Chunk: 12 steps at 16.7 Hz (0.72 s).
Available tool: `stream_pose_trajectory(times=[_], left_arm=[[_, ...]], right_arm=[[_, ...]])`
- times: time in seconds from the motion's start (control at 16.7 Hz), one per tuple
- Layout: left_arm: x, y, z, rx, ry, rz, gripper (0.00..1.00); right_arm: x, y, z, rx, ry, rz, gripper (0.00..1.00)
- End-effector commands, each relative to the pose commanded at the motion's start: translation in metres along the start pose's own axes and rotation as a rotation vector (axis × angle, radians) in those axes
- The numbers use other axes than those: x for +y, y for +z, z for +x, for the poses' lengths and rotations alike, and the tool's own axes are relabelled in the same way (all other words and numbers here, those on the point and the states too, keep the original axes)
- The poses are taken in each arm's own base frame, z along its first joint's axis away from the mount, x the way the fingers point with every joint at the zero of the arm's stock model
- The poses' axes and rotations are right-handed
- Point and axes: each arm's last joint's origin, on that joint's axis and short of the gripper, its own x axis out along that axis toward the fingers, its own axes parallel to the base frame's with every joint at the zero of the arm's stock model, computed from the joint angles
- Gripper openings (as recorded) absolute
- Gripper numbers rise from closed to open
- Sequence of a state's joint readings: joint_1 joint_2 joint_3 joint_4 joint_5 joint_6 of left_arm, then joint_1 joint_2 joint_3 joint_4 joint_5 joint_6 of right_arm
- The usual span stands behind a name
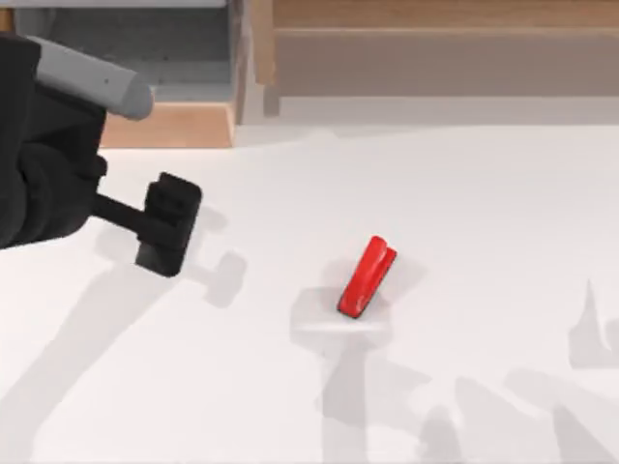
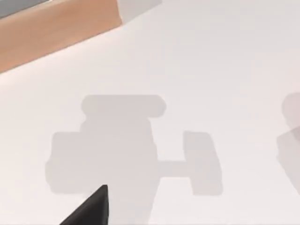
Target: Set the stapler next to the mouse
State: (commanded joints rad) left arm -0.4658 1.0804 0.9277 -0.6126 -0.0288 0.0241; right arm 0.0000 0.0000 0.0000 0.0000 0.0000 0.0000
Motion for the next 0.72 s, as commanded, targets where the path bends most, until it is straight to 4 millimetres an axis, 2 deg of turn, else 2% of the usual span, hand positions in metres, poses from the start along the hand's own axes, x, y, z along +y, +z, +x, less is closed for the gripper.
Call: stream_pose_trajectory(times=[0.18, 0.36, 0.54, 0.72], left_arm=[[-0.031, 0.049, 0.038, 0.214, -0.072, 0.065, 1.00], [-0.067, 0.083, 0.089, 0.405, -0.107, 0.094, 1.00], [-0.100, 0.099, 0.146, 0.568, -0.111, 0.090, 1.00], [-0.125, 0.099, 0.196, 0.688, -0.093, 0.067, 1.00]], right_arm=[[0.000, 0.000, 0.000, 0.000, 0.000, 0.000, 1.00], [0.000, 0.000, 0.000, 0.000, 0.000, 0.000, 1.00], [0.000, 0.000, 0.000, 0.000, 0.000, 0.000, 1.00], [0.000, 0.000, 0.000, 0.000, 0.000, 0.000, 1.00]])
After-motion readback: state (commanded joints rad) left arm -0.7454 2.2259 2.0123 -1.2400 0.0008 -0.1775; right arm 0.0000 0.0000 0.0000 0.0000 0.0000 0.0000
